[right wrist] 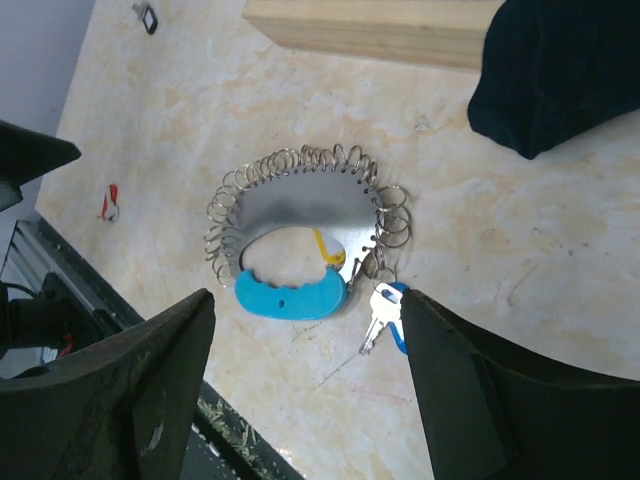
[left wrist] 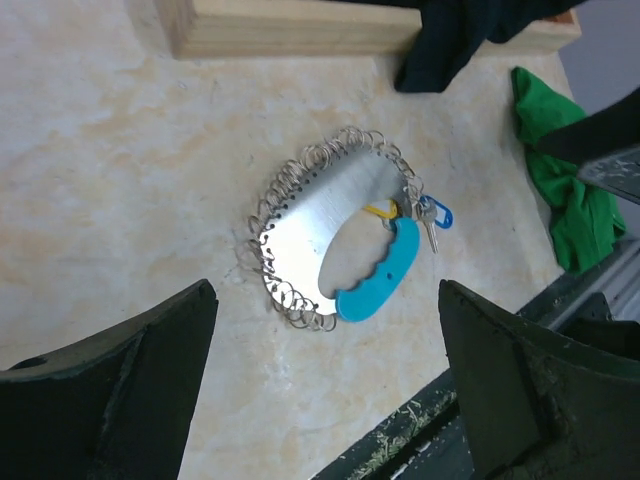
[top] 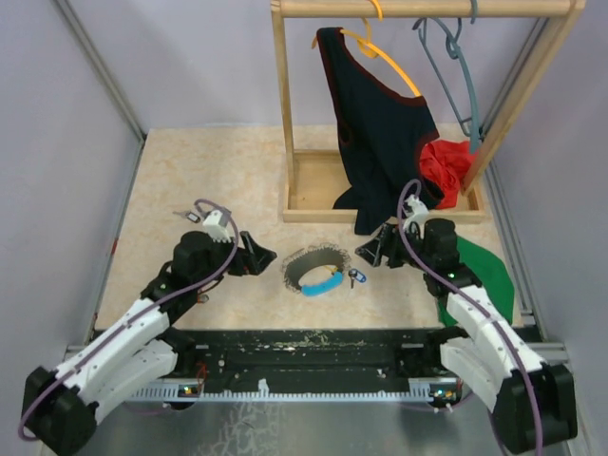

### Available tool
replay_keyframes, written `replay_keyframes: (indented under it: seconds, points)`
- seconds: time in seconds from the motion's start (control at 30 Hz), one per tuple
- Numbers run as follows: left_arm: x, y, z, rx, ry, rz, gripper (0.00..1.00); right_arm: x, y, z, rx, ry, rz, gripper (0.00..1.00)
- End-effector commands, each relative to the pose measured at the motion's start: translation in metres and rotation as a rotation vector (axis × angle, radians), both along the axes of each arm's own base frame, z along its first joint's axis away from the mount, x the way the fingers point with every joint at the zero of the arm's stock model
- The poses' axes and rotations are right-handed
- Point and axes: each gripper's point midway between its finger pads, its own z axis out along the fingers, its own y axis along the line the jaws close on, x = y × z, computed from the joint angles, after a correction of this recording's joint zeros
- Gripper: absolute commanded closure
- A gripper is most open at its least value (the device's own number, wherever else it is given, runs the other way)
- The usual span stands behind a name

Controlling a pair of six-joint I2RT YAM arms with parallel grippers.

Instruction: Put the keys on the keyring

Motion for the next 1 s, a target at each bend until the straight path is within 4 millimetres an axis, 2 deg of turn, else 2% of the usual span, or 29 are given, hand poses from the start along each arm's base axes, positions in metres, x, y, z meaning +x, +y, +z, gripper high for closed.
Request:
replay_keyframes:
  seconds: [0.0,0.17,0.23,0.33,0.43,0.6,0.73,0.83,0.97]
  points:
    - [-0.003,-0.045,0.013,-0.164,-0.017,-0.189,0.06,0.025,0.023,0.006,0.016,-0.099,0.027,0.27]
    - [-0.001,-0.075,-0.002,-0.164,0.015,-0.267,0.09,0.035,0.035,-0.021,0.001,-0.053,0.047,0.33]
    - [-0.004,-0.093,-0.009,-0.130,0.026,-0.315,0.09,0.037,0.037,-0.031,-0.007,-0.027,0.053,0.35]
    - [-0.006,-0.120,-0.028,-0.023,0.047,-0.374,0.10,0.038,0.039,-0.043,-0.013,-0.006,0.061,0.37]
    - [-0.008,-0.143,-0.048,0.105,0.058,-0.431,0.10,0.038,0.037,-0.045,-0.023,-0.026,0.053,0.37]
    - [-0.011,-0.170,-0.075,0.235,0.071,-0.520,0.13,0.039,0.034,-0.057,-0.044,-0.013,0.035,0.38]
    - [-0.010,-0.186,-0.097,0.367,0.073,-0.568,0.18,0.040,0.023,-0.068,-0.078,-0.002,-0.027,0.38]
    - [-0.003,-0.193,-0.108,0.495,0.046,-0.554,0.20,0.041,0.016,-0.068,-0.090,-0.014,-0.067,0.37]
    - [-0.004,-0.200,-0.122,0.588,0.035,-0.581,0.23,0.041,0.009,-0.067,-0.105,-0.024,-0.102,0.37]
